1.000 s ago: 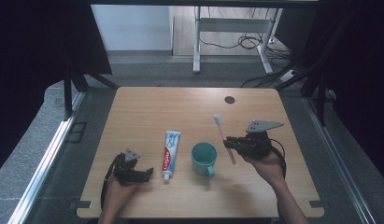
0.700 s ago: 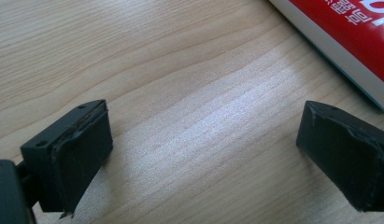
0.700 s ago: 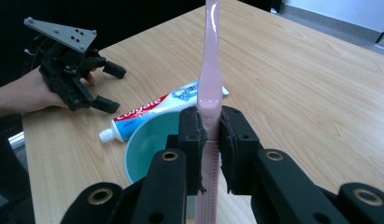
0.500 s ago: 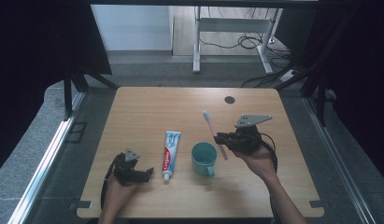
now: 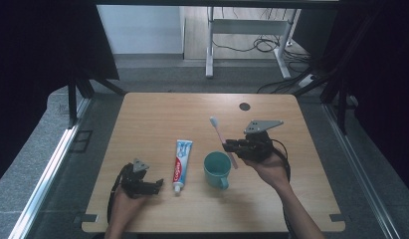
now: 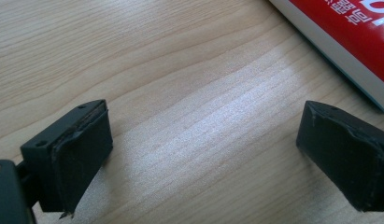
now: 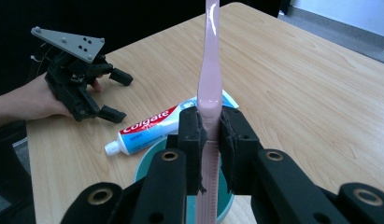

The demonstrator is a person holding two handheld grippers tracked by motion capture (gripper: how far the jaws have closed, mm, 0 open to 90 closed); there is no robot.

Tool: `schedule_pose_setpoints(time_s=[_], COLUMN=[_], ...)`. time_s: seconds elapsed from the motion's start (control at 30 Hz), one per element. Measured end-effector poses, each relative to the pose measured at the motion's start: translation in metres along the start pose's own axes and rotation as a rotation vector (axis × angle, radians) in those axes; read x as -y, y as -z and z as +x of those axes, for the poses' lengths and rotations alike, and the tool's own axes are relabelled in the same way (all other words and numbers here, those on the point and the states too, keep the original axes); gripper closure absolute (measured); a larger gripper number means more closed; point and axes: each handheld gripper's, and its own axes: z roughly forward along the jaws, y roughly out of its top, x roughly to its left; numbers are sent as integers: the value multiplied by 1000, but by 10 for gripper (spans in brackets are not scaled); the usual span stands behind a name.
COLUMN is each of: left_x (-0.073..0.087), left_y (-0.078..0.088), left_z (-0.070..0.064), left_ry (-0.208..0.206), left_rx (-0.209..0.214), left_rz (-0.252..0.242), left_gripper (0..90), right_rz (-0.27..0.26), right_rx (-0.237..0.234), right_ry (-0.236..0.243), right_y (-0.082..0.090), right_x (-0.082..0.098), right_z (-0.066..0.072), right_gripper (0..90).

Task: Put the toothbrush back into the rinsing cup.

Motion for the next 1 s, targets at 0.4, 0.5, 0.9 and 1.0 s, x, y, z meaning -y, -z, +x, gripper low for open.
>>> schedule_pose_setpoints(time_s=[0.4,0.5,0.9,1.0], left_x=[0,0,0,0], left_y=[0,0,0,0], left_z=[0,0,0,0], left_ry=[0,0,0,0], left_rx=[0,0,0,0], left_rz=[0,0,0,0], left_gripper=[33,33,33,33], right_rz=[0,-1,11,17], right_rx=[-6,-7,-20,-21], right_ry=[17,23,39,45], right_y=[-11,-15,-33,-36], right_x=[-10,-12,-13,-10], right_z=[6,7,12,12], right_gripper=[787,787,787,786])
